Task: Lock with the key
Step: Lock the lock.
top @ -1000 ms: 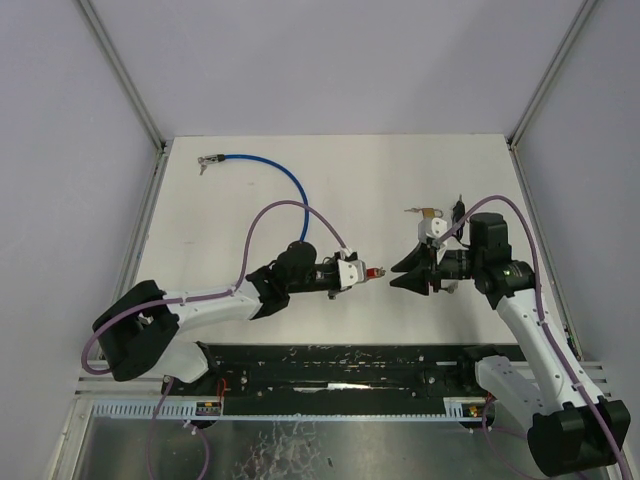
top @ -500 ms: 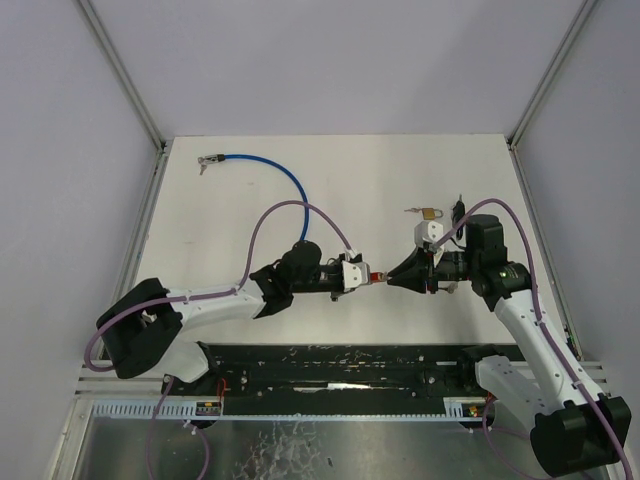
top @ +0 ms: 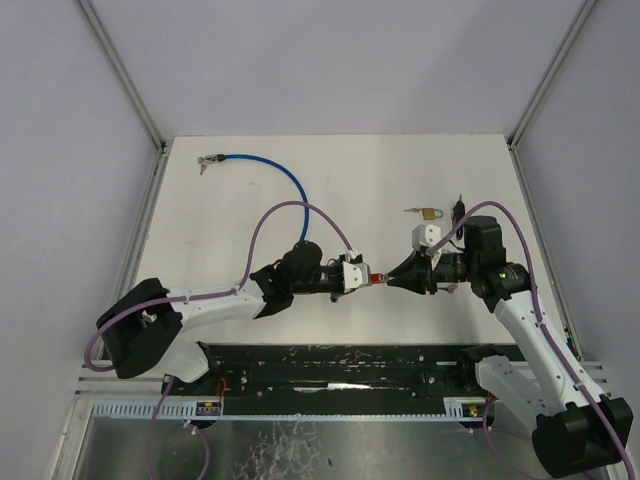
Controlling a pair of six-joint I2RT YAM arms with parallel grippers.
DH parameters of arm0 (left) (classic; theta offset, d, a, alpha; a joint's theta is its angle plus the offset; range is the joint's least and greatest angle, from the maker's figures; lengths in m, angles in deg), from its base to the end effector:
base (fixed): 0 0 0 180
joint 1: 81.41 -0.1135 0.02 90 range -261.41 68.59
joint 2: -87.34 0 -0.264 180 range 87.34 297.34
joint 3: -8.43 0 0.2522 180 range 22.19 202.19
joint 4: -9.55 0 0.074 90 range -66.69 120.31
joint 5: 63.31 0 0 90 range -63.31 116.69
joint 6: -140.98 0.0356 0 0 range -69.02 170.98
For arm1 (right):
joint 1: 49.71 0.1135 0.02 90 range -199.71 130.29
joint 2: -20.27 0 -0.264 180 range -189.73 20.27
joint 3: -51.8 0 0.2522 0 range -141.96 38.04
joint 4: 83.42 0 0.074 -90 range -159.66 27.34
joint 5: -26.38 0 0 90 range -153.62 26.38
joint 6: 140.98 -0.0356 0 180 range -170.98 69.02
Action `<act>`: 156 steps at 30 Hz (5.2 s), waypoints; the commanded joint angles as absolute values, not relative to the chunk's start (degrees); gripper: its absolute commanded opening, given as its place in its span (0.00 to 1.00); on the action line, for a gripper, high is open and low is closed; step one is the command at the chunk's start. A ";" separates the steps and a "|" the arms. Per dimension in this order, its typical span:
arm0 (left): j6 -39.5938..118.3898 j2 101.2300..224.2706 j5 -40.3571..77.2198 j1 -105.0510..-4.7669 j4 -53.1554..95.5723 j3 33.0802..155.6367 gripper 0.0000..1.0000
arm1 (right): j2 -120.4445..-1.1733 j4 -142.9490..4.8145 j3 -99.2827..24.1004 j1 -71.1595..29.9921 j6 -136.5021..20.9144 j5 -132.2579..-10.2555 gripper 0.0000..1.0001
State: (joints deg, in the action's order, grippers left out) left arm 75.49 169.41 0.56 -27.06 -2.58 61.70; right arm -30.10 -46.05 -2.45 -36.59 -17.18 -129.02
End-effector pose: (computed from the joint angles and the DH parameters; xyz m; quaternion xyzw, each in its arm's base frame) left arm 0.1657 -0.2579 0.2231 0.6005 0.5178 -0.3250 0.5154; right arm 0.1653 0.0718 0.2849 -0.5297 0.5782 0.3966 0.4773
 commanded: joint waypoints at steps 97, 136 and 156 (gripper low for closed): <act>65.92 167.79 -7.34 -29.36 -6.03 62.37 0.01 | -20.70 -39.54 -2.47 -35.07 -0.56 -126.08 0.60; 60.23 171.88 14.94 -20.49 -20.37 63.27 0.00 | -30.44 -66.46 1.46 -38.01 -45.71 -130.58 0.50; 59.81 172.23 16.58 -20.32 -19.63 64.10 0.00 | -31.11 -62.83 -0.12 -36.81 -42.62 -130.81 0.01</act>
State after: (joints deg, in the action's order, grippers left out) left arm 60.21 172.05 15.18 -20.68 -15.76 61.91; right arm -31.26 -63.53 1.64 -37.57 -43.45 -129.11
